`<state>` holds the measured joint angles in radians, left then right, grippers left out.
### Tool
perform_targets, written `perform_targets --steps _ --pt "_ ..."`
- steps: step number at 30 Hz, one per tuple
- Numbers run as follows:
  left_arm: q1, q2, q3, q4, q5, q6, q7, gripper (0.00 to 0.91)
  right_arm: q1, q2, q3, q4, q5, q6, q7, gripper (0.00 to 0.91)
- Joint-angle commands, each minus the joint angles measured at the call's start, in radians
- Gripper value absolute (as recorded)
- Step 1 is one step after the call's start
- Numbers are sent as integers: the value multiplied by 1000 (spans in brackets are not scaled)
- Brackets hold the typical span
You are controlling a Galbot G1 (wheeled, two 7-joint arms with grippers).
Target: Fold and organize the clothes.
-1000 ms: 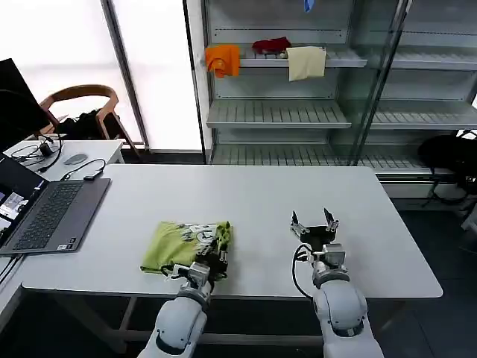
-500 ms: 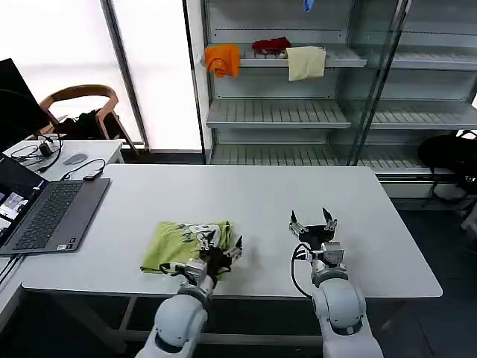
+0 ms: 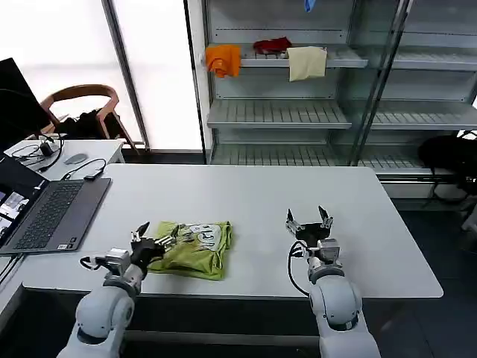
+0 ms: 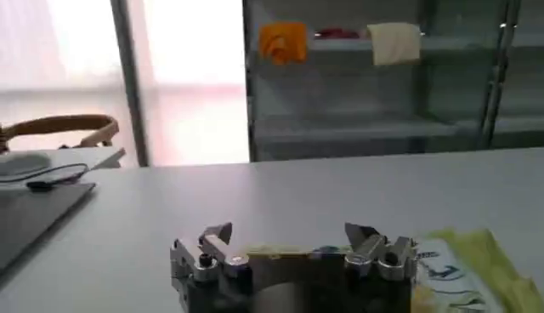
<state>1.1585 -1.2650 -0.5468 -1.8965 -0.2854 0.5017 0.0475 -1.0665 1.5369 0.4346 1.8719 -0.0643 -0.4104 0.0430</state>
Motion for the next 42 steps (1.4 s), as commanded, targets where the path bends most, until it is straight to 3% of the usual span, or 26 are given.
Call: perform_targets --steps 1,10,16,19,21,42 --pt "7 40 -63 81 -51 2 28 907 -3 -2 3 2 -6 -1 -3 907" --pt "14 24 -55 129 -49 -6 30 887 -6 0 5 0 -6 2 -5 907" --pt "14 3 -50 128 -63 6 28 494 -8 3 3 -3 -9 5 -5 907" --pt "19 -1 -48 121 -92 11 30 171 -10 1 6 0 -9 7 -6 907" --pt "22 -5 -48 115 -111 18 30 40 -10 -2 8 2 -8 7 -6 907" --pt "27 -18 -44 102 -125 -8 15 0 -19 -5 15 29 -5 6 0 907"
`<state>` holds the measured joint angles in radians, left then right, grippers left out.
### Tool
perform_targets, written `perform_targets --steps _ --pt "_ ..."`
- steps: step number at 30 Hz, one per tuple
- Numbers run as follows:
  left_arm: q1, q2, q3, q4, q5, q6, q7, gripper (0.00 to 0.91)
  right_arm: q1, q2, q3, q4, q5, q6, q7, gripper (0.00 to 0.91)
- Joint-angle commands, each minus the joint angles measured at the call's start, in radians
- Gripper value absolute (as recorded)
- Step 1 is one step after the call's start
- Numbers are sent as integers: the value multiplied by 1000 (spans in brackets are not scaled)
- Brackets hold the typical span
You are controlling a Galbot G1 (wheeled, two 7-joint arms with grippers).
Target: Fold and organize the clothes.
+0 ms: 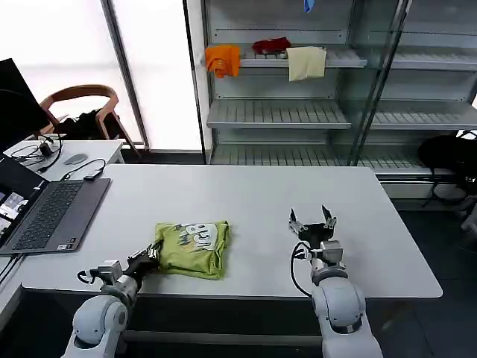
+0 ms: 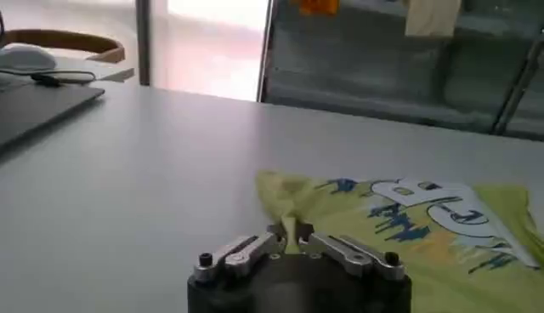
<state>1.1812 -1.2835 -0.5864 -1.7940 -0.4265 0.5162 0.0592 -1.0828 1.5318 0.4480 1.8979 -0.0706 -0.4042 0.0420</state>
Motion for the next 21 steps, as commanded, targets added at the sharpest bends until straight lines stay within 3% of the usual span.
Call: perform_targets --steps 1,6,13,21 --pt "6 1 -8 -6 27 -43 8 0 -4 -1 2 3 2 0 0 907" --pt "-6 76 -114 -17 207 -105 52 0 0 -12 6 0 11 1 -1 907" --pt "-74 315 -259 -25 332 -112 127 0 17 -23 7 -15 32 3 -3 907" --pt "-154 409 -232 -131 455 -92 177 0 21 -23 6 -32 34 16 -8 907"
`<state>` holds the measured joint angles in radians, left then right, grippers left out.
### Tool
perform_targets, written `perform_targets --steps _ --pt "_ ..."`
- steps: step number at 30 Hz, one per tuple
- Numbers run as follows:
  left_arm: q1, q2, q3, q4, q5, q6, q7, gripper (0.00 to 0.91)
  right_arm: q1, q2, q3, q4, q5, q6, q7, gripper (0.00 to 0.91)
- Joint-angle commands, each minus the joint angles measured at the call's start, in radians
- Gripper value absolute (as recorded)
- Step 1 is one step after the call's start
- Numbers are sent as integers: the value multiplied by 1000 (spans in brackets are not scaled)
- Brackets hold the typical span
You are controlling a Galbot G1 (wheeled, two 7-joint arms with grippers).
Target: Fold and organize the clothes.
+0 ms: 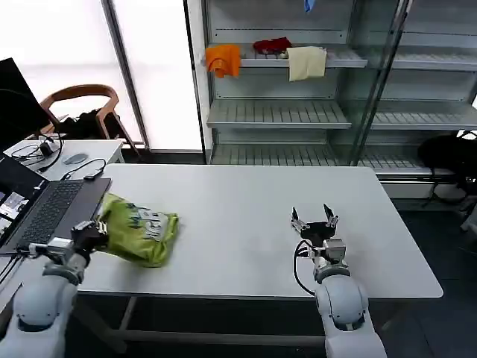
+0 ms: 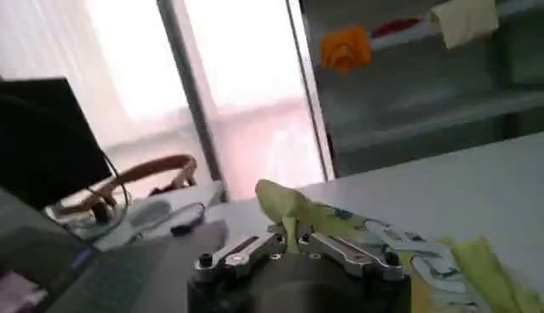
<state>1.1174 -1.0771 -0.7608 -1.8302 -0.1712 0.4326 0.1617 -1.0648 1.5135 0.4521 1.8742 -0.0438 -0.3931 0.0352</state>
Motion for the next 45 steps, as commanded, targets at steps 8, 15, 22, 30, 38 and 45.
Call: perform_targets --steps 8,15,22,30,38,45 --pt "-46 152 171 -183 384 14 101 0 -21 -22 17 -16 20 25 -4 907" --pt "9 -107 352 -67 598 -25 82 0 -58 -47 41 -10 32 46 -5 907" --pt "-72 -206 448 -46 450 30 6 0 -79 -52 58 15 40 42 1 907" --pt "-119 -238 564 -70 110 122 -120 907 -62 -23 16 60 81 -51 -10 907" --pt "-92 -213 582 -259 1 143 -149 907 25 34 -91 27 279 -187 29 907" --pt "-87 -179 432 -336 -82 142 -165 907 83 57 -249 -43 416 -189 99 907"
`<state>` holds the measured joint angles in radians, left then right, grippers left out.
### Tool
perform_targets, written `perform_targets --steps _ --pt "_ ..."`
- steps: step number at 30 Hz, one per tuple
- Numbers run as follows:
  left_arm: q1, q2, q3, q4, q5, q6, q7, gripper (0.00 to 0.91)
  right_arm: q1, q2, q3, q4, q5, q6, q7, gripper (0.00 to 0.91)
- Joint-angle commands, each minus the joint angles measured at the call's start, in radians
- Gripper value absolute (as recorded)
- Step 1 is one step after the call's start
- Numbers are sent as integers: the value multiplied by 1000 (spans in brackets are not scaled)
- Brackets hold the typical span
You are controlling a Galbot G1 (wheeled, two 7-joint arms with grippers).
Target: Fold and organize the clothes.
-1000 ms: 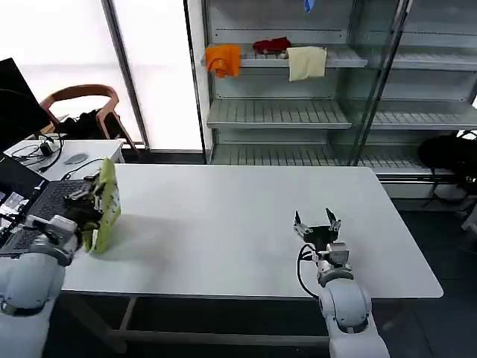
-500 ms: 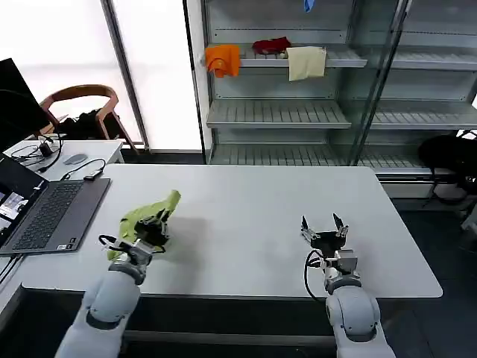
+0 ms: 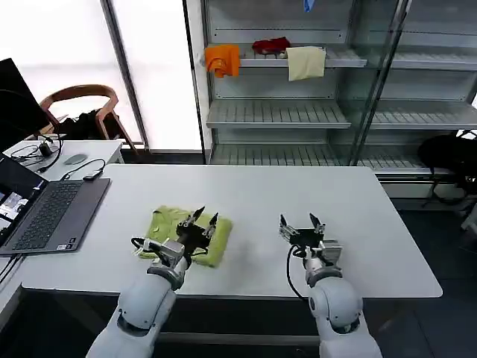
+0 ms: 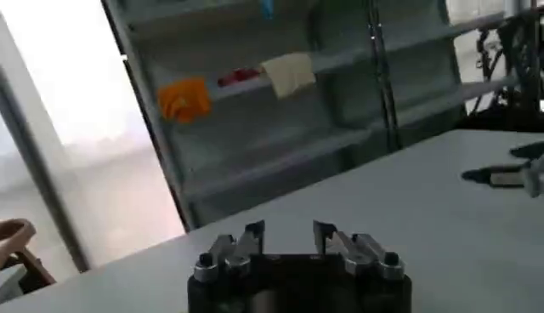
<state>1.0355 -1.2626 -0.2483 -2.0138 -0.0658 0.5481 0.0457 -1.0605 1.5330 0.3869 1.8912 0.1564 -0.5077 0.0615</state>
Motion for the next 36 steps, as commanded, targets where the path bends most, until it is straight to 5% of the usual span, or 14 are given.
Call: perform_targets --steps 1,2,8,17,25,27,29,30,31,36 --pt "-1 9 -98 -152 -187 25 -48 907 84 37 -196 -65 243 -75 81 907" --pt "7 15 -128 -135 -186 15 -48 907 97 38 -235 -75 351 -75 112 907" --pt "60 12 -242 -30 -166 -24 -49 907 117 61 -355 -119 561 -78 211 907" --pt "128 -5 -291 -18 -160 -54 -50 907 65 62 -390 -124 600 -79 333 907" --pt "121 -9 -289 -11 -165 -50 -53 907 70 56 -381 -129 598 -79 357 907" --pt "122 -11 -288 -12 -165 -50 -55 907 74 59 -384 -137 594 -80 350 715" --pt "123 -12 -290 -15 -166 -50 -59 907 82 64 -385 -156 590 -80 348 423" --pt "124 -12 -290 -15 -166 -50 -60 907 85 66 -384 -161 587 -79 344 151" --pt "126 -11 -292 -15 -166 -51 -60 907 91 69 -379 -174 579 -79 337 30" --pt "130 -8 -301 -13 -166 -53 -62 907 95 70 -366 -182 563 -77 313 0"
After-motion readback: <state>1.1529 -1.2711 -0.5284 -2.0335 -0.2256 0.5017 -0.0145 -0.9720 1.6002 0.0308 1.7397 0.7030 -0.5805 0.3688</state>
